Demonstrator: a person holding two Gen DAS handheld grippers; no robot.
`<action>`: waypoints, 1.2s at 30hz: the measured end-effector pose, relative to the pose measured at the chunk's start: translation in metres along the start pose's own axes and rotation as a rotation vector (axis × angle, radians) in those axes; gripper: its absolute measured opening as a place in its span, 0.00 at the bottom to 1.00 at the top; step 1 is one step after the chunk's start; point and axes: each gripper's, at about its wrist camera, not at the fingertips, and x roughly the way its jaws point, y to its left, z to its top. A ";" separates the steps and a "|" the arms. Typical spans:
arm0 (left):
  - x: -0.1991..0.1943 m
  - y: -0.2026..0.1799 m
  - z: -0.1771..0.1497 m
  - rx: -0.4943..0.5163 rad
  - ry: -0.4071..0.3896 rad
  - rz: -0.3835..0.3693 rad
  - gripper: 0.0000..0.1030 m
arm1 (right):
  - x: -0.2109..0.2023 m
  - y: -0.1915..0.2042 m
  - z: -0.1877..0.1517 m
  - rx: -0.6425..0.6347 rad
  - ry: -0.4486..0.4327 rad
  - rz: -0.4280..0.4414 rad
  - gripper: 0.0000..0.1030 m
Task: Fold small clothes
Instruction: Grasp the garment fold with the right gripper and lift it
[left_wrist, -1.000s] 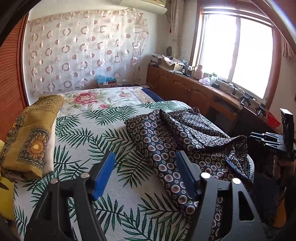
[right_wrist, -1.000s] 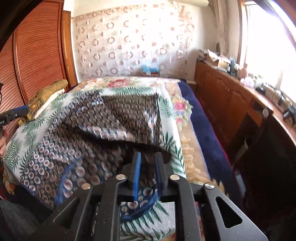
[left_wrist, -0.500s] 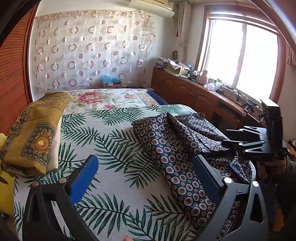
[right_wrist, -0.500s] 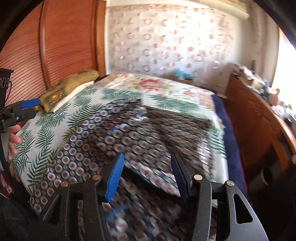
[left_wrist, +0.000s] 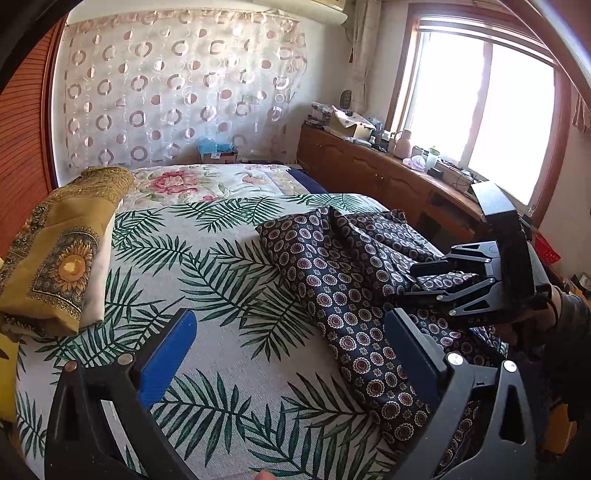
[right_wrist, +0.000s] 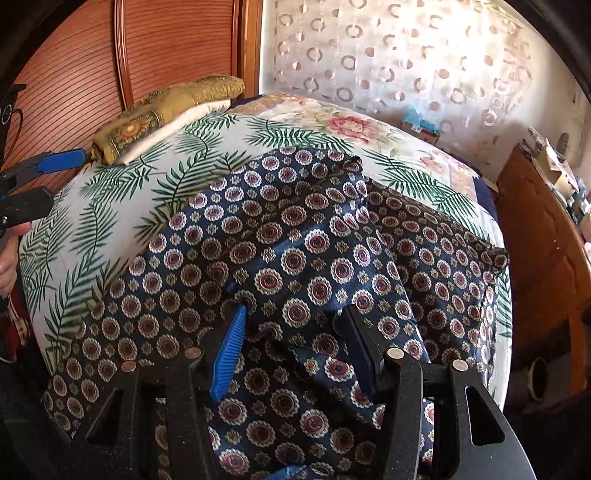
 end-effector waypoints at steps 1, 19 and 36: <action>0.000 0.000 0.000 -0.001 0.002 -0.001 0.99 | 0.001 0.001 0.000 -0.007 0.007 -0.006 0.53; 0.007 -0.012 -0.004 0.026 0.027 -0.026 0.99 | -0.037 -0.061 -0.005 0.216 -0.147 -0.093 0.06; 0.010 -0.015 -0.008 0.031 0.046 -0.035 0.99 | -0.026 -0.144 0.001 0.480 -0.161 -0.281 0.35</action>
